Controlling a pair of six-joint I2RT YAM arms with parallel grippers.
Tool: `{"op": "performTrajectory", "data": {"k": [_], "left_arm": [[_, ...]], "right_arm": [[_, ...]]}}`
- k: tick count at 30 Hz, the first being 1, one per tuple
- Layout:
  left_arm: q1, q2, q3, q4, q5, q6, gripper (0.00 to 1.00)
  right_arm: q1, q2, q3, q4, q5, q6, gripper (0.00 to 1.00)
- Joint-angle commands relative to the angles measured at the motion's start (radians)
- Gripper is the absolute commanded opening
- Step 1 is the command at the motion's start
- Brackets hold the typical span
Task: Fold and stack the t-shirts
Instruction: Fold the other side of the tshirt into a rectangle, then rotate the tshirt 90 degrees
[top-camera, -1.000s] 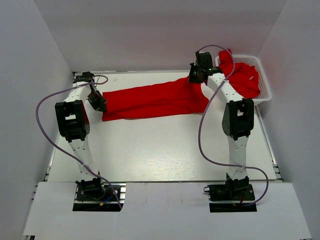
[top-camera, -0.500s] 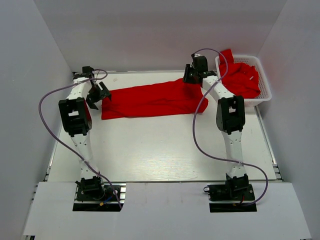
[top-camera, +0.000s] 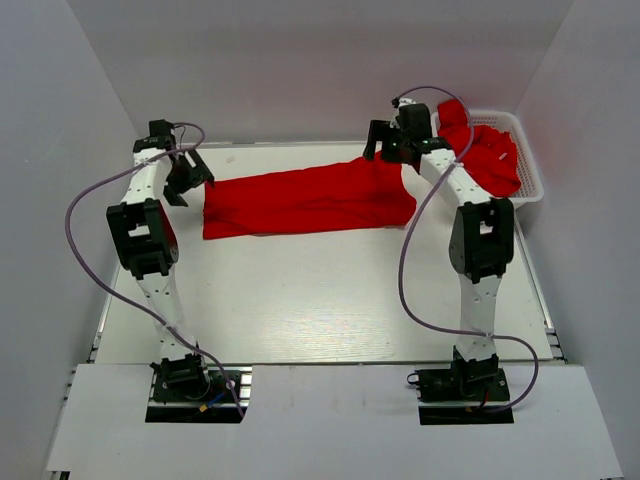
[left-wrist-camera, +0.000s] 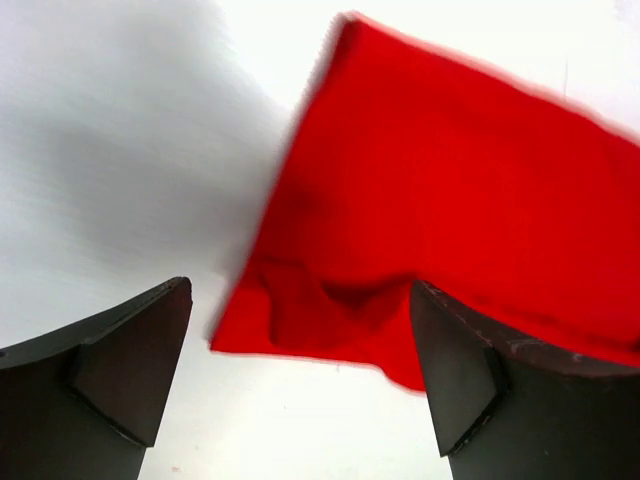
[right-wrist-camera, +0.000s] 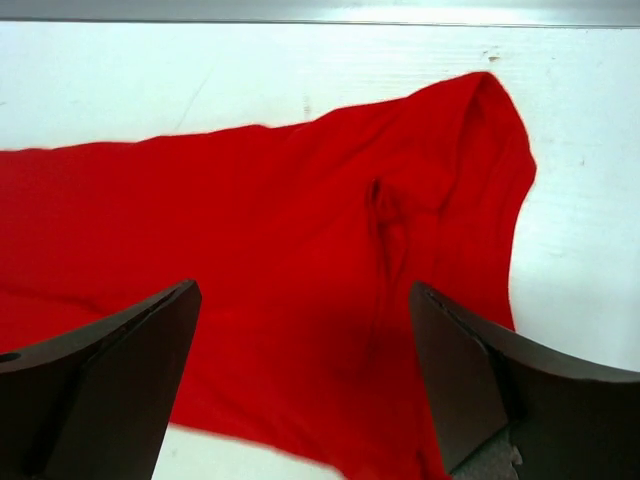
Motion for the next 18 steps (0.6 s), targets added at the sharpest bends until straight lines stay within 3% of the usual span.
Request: {"op": "performTrajectory", "data": {"k": [1,8,14,18], "left_arm": [[-0.036,-0.115,-0.1,0.051,0.104,0.049,1.0],[-0.197,-0.195,-0.221,0.094,0.032,0.171,1.0],[-0.219,-0.138,-0.272,0.178,0.069,0.182,1.0],[-0.202,-0.045,-0.196,0.155,0.06,0.208,1.0]], "right_arm": [[0.0,-0.121,-0.097,-0.042,-0.063,0.005,0.9],[0.008,-0.195,-0.304,-0.01,-0.204,0.026,0.9],[0.005,-0.18,-0.404,0.03,-0.244,0.046,0.9],[-0.003,-0.129,-0.381,0.021,-0.218,0.042,0.9]]}}
